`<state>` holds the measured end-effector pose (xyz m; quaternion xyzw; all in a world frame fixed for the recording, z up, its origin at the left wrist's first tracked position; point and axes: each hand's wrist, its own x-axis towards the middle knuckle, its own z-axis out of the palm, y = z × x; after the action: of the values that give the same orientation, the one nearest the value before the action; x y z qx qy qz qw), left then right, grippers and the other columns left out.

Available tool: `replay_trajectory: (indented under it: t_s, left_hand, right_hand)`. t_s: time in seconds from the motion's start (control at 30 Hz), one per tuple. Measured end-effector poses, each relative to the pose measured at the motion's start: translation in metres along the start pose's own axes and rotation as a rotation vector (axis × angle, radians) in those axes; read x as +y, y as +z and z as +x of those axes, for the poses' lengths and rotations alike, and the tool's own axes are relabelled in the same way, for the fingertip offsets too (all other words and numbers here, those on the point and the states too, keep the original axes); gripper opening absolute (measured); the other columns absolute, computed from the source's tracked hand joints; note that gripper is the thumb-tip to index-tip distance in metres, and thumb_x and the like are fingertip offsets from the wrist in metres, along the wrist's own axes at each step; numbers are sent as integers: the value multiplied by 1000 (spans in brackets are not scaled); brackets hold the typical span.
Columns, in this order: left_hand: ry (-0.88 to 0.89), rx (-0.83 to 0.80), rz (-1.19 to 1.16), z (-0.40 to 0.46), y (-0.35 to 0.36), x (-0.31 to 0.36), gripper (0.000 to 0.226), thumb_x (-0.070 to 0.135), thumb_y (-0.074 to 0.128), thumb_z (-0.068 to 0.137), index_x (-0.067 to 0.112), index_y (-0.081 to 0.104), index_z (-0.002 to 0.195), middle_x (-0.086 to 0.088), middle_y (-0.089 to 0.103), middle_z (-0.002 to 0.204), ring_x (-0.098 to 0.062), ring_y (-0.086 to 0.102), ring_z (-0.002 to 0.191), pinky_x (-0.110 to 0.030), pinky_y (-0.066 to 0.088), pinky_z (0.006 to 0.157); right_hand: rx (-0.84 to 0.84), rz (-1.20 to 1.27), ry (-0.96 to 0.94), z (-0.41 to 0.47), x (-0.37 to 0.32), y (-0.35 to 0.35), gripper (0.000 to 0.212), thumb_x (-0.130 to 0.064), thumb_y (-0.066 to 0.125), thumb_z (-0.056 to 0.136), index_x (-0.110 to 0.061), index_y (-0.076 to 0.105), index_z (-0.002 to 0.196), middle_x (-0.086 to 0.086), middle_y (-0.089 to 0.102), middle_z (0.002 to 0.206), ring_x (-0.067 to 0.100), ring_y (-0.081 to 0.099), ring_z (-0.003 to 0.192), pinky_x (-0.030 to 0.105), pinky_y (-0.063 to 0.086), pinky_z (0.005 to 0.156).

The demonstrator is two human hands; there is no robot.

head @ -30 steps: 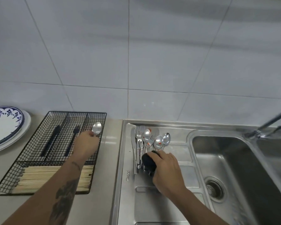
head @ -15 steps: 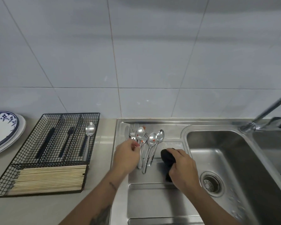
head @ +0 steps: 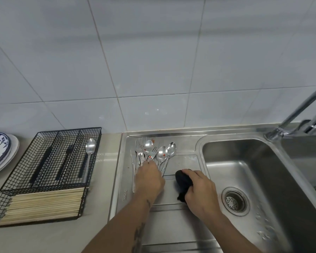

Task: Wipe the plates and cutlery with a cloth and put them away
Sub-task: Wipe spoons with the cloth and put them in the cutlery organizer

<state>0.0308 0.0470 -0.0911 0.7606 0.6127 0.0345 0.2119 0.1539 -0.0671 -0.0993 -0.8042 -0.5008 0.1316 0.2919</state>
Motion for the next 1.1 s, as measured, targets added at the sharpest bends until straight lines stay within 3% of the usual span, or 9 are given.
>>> replay_trajectory:
  t_s: [0.23, 0.4, 0.53, 0.63, 0.77, 0.87, 0.97, 1.1]
  left_hand:
    - [-48, -31, 87, 1, -3, 18, 36, 11, 57, 87, 9, 53, 122, -8, 59, 116, -26, 58, 109, -34, 50, 88]
    - [-60, -21, 53, -2, -9, 21, 29, 10, 58, 88, 10, 56, 117, -4, 57, 108, -21, 58, 95, -30, 49, 81]
    - [-133, -47, -66, -8, -17, 19, 18, 8, 56, 84, 10, 61, 101, -2, 59, 94, -20, 58, 84, -30, 49, 73]
    - [-154, -94, -188, -15, -32, 15, 17, 10, 54, 81, 8, 68, 91, -6, 68, 89, -24, 65, 84, -32, 55, 76]
    - [-19, -127, -210, -35, -53, 12, 20, 16, 53, 80, 8, 71, 84, -10, 72, 83, -26, 68, 81, -40, 60, 76]
    - [135, -61, -141, -54, -67, 7, 14, 29, 57, 86, 21, 63, 76, 2, 67, 77, -16, 64, 73, -30, 52, 64]
    - [238, 50, 9, -72, -82, -4, 18, 44, 57, 89, 28, 64, 88, 9, 64, 85, -12, 60, 76, -29, 50, 68]
    - [333, 127, 69, -89, -98, -15, 13, 38, 58, 90, 29, 67, 93, 9, 64, 89, -16, 61, 84, -30, 51, 74]
  right_hand:
    - [-25, 50, 24, 4, 15, -1, 64, 2, 50, 67, -28, 62, 123, -5, 64, 113, 19, 59, 101, 40, 46, 96]
    - [-46, 100, -6, 6, 18, -5, 65, 4, 49, 68, -29, 62, 122, -8, 63, 113, 17, 58, 102, 39, 45, 98]
    - [-46, 130, -48, 8, 16, -15, 64, 6, 49, 70, -29, 62, 122, -9, 61, 112, 15, 57, 103, 34, 45, 98]
    - [-14, 118, -130, 11, 8, -26, 64, 1, 47, 68, -31, 61, 122, -10, 60, 112, 16, 56, 101, 35, 46, 95]
    - [6, 40, -319, 12, -22, -38, 63, -7, 46, 67, -26, 61, 125, -5, 60, 122, 24, 54, 107, 37, 42, 99]
    - [27, -132, -532, 9, -39, -41, 60, -8, 61, 65, -26, 60, 122, -4, 60, 122, 21, 55, 112, 40, 39, 100]
    - [31, -254, -484, 2, -40, -45, 64, -8, 70, 64, -27, 57, 124, -4, 58, 126, 22, 51, 123, 52, 30, 110]
    - [18, -371, -581, -19, -58, -47, 72, -4, 74, 54, -23, 61, 122, 0, 59, 130, 25, 50, 128, 55, 27, 110]
